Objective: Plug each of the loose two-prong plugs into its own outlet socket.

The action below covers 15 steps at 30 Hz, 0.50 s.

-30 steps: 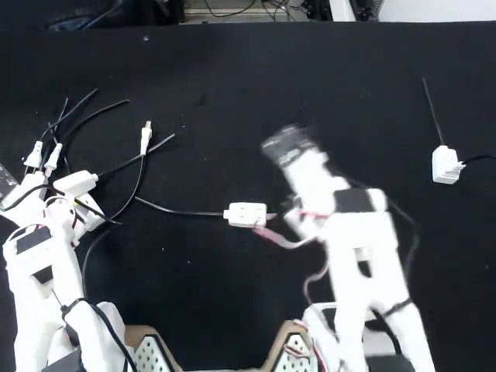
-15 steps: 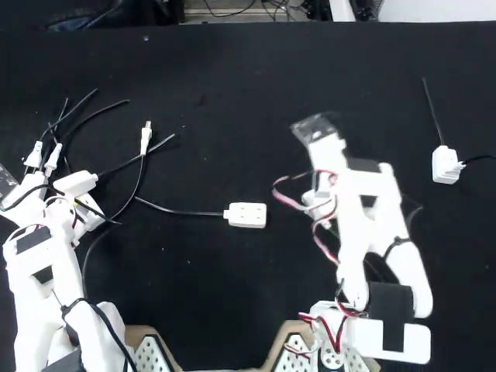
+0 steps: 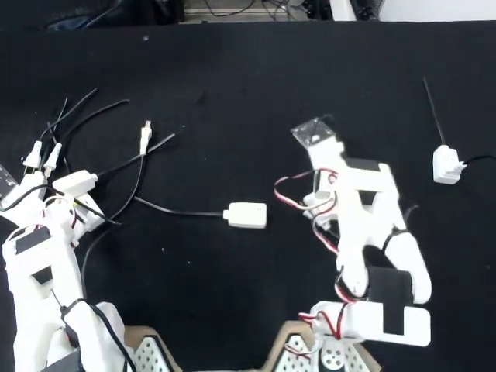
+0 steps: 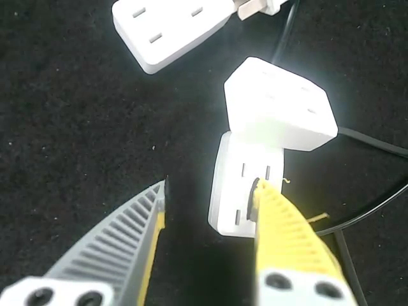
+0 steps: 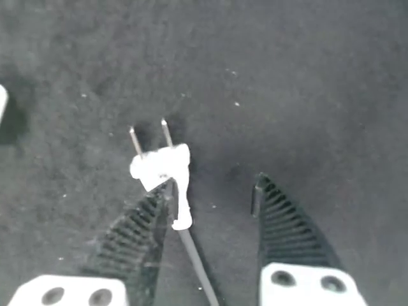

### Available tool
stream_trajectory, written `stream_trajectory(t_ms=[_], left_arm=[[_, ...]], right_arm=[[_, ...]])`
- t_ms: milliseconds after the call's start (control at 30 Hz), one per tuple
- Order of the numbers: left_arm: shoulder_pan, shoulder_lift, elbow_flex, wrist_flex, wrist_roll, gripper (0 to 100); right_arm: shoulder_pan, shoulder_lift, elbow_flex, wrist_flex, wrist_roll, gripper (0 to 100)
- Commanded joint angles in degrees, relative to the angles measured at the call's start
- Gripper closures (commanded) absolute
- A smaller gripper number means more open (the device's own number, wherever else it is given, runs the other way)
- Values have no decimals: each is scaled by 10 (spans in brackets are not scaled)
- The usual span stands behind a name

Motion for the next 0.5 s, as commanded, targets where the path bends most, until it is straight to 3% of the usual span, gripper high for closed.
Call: stream_trajectory(t_ms=[0,467], left_arm=[[-4,-5,-1,-9,4,784],[-3,-6,-1,-9,4,784]], right_arm=[[-40,13,8,-3,6,808],[-39,13,24,-2,48,808]])
